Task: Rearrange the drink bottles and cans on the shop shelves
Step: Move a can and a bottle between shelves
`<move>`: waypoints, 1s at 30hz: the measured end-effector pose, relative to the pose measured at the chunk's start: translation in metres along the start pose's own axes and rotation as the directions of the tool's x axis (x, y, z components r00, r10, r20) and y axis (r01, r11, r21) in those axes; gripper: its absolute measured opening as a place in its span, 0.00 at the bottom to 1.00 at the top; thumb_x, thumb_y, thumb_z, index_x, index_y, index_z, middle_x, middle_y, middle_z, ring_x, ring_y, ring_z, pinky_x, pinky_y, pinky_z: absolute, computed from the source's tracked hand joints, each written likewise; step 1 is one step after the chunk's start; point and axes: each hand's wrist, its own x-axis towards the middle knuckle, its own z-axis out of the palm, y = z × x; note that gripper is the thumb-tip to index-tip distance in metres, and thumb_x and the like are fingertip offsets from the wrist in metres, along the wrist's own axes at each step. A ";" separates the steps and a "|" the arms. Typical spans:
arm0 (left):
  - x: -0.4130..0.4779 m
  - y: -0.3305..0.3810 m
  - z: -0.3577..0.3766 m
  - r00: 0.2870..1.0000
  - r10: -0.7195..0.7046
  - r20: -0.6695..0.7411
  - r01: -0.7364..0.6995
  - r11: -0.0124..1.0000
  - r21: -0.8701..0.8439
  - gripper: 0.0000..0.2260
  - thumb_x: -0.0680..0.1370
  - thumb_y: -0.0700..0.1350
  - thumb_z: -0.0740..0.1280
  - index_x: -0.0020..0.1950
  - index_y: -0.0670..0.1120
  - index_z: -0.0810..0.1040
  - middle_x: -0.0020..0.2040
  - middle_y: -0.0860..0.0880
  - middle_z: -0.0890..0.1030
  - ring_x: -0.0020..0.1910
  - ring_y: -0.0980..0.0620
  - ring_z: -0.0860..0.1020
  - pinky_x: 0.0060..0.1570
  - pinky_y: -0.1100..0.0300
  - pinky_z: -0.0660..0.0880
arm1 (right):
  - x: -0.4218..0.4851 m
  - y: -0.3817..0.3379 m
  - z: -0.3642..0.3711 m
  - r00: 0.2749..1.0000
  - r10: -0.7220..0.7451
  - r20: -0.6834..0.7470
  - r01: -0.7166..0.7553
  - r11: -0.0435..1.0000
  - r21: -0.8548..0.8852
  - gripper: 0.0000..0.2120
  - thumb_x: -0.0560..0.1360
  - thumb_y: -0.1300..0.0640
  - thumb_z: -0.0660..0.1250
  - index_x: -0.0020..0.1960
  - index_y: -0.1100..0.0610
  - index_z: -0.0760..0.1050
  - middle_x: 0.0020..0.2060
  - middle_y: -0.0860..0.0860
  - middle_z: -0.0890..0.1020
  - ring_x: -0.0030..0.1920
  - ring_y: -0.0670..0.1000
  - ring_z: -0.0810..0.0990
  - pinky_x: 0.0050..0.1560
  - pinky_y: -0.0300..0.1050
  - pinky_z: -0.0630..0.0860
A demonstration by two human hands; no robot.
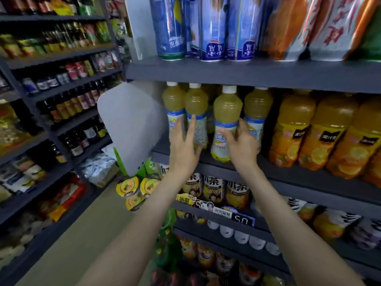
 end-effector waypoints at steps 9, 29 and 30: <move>0.010 -0.006 0.021 1.000 0.018 0.009 -0.015 0.970 -0.244 0.42 0.74 0.34 0.68 0.76 0.52 0.42 0.67 0.37 0.64 0.67 0.38 0.64 0.64 0.48 0.66 | -0.005 0.022 0.030 0.983 0.007 -0.186 -0.066 0.949 -0.310 0.31 0.71 0.57 0.73 0.69 0.65 0.65 0.62 0.60 0.73 0.64 0.58 0.69 0.63 0.47 0.66; -0.140 0.114 0.051 0.972 0.137 0.191 -0.038 0.893 -0.448 0.16 0.79 0.38 0.62 0.67 0.42 0.70 0.60 0.42 0.75 0.59 0.43 0.73 0.54 0.51 0.72 | -0.138 0.038 -0.086 0.994 -0.002 -0.113 -0.042 0.923 -0.383 0.12 0.79 0.60 0.63 0.62 0.58 0.72 0.55 0.53 0.75 0.57 0.52 0.74 0.55 0.46 0.74; -0.155 0.132 0.059 0.935 0.152 0.320 0.014 0.886 -0.463 0.15 0.80 0.41 0.61 0.67 0.44 0.71 0.60 0.44 0.76 0.57 0.44 0.75 0.50 0.52 0.74 | -0.154 0.047 -0.109 0.993 0.039 -0.109 -0.081 0.906 -0.414 0.12 0.79 0.59 0.62 0.62 0.58 0.72 0.55 0.53 0.76 0.56 0.51 0.74 0.52 0.46 0.74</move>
